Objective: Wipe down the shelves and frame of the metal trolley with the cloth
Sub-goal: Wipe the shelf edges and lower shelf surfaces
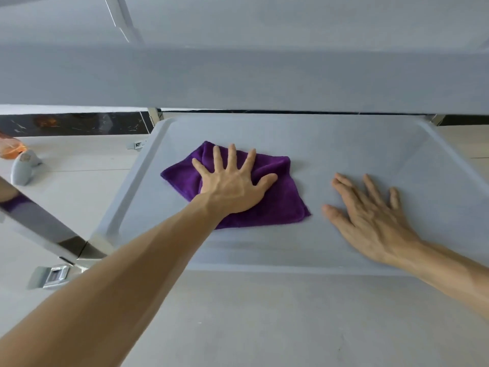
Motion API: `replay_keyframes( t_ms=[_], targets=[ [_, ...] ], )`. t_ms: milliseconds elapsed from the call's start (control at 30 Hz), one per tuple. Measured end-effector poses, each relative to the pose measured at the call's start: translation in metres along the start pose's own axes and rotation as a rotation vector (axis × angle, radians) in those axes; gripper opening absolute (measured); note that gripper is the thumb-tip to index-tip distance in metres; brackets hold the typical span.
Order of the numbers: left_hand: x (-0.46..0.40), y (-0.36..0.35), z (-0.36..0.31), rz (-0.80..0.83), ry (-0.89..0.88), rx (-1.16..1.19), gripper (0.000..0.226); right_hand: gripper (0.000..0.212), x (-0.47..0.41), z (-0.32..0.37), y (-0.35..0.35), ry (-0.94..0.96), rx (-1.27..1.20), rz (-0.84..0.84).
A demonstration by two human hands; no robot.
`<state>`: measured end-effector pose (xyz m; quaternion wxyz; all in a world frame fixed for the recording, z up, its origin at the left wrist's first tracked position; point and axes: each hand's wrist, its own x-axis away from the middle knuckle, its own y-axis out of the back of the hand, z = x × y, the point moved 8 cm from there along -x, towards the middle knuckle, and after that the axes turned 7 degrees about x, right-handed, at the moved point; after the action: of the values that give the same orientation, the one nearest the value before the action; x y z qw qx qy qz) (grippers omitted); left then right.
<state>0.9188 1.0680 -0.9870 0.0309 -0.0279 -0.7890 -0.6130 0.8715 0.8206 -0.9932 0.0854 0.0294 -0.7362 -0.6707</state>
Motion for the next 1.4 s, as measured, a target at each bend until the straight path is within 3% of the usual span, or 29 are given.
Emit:
replay_keyframes(
  t_ms=[167,300,367,433,567,767,933,1067,1200,1400],
  targets=[
    [0.031,-0.012,-0.053,0.061,-0.322,-0.058,0.084,0.084,0.002,-0.003,0.001,0.013,-0.047,-0.003],
    [0.073,-0.008,-0.036,0.105,-0.662,-0.055,0.071,0.087,0.008,-0.001,0.002,0.037,0.002,-0.034],
    [0.078,0.0,-0.016,0.118,-0.75,-0.05,0.063,0.086,0.01,0.001,0.002,0.046,-0.001,-0.045],
    [0.065,0.007,0.002,0.126,-0.701,-0.037,0.058,0.091,0.011,0.005,0.002,0.057,-0.004,-0.048],
    [0.015,0.015,0.023,0.057,-0.344,0.01,0.062,0.096,0.01,0.01,0.003,0.057,-0.006,-0.052],
    [-0.028,0.004,-0.009,-0.039,0.009,0.094,0.064,0.094,0.012,0.013,0.002,0.058,-0.014,-0.041],
    [-0.016,-0.008,-0.05,-0.025,-0.174,0.085,0.058,0.084,0.011,0.01,0.002,0.059,-0.053,-0.034],
    [0.015,-0.008,-0.051,-0.012,-0.342,0.066,0.06,0.089,0.013,0.01,0.002,0.065,-0.066,-0.027],
    [0.052,0.007,-0.044,-0.038,-0.515,0.25,0.054,0.088,0.022,0.01,0.0,0.077,-0.068,-0.017],
    [0.06,-0.011,-0.044,0.08,-0.49,0.114,0.056,0.087,0.031,0.011,-0.001,0.084,-0.09,-0.022]
  ],
)
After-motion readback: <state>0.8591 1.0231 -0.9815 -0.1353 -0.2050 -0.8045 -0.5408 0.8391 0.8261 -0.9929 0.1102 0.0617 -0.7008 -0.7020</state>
